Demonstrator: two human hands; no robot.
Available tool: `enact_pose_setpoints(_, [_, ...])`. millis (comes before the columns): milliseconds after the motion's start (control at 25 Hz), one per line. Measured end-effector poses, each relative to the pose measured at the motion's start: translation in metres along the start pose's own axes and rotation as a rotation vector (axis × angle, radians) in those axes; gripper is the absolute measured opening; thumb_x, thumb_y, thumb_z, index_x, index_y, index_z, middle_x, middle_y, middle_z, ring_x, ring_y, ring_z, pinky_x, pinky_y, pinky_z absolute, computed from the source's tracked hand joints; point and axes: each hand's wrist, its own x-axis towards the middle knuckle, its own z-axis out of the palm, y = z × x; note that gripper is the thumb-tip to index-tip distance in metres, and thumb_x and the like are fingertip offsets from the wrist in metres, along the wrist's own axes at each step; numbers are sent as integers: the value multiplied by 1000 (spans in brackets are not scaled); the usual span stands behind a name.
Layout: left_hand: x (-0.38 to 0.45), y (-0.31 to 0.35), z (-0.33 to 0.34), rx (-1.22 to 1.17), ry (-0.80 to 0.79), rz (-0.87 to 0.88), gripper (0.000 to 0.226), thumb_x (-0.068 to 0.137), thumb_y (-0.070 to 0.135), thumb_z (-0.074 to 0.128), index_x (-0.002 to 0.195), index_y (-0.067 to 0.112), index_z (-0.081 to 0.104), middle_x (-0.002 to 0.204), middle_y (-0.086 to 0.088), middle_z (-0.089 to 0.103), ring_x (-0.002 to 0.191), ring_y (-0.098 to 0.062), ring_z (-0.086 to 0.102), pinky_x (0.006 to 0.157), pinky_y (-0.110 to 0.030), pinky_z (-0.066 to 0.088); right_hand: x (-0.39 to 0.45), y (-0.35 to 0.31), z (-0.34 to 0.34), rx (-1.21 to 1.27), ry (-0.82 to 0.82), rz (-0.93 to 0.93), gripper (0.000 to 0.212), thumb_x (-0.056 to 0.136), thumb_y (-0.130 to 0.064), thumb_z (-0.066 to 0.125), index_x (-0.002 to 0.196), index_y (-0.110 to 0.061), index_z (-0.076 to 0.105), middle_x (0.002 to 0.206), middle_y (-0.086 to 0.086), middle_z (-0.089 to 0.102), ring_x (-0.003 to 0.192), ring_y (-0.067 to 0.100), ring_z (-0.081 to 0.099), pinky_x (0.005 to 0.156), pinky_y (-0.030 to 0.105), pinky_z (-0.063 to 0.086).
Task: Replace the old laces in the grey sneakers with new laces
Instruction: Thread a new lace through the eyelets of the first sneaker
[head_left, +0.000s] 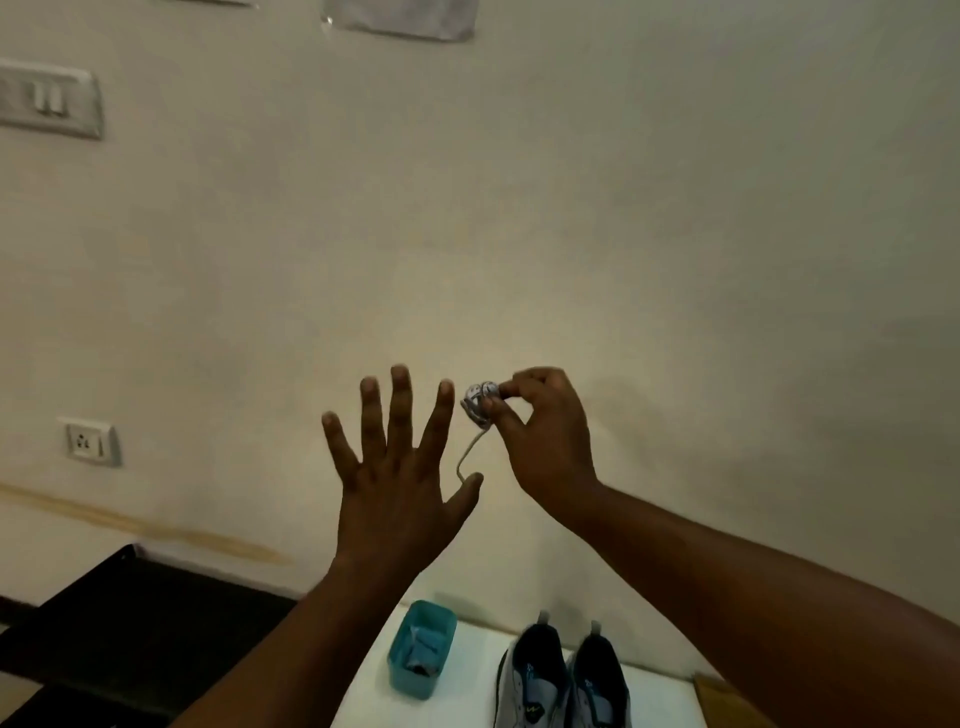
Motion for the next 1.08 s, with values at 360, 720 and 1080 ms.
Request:
enact_pose_setpoints(360, [40, 79, -118, -151, 96, 36, 50, 96, 63, 47, 132, 32, 61, 168, -8, 18, 156, -36, -7, 118, -69, -1, 1, -72, -148, 179, 206, -122, 19, 92, -37, 74, 108, -26, 76, 117, -12, 57, 117, 6, 56, 97, 22, 46])
enact_pose_setpoints(720, [43, 118, -131, -913, -264, -133, 58, 95, 31, 46, 152, 31, 35, 145, 8, 53, 123, -19, 55, 110, -43, 39, 5, -43, -221, -145, -377, 208, 21, 100, -32, 64, 97, -19, 80, 73, -10, 67, 65, 13, 61, 63, 30, 50])
enact_pose_setpoints(1080, [34, 149, -119, -1291, -620, -117, 21, 99, 32, 64, 110, 14, 67, 92, -4, 77, 80, -10, 73, 71, -22, 50, 0, -28, -228, 219, -482, 423, 23, 101, -33, 62, 86, -17, 69, 86, -1, 68, 78, 13, 59, 69, 29, 43])
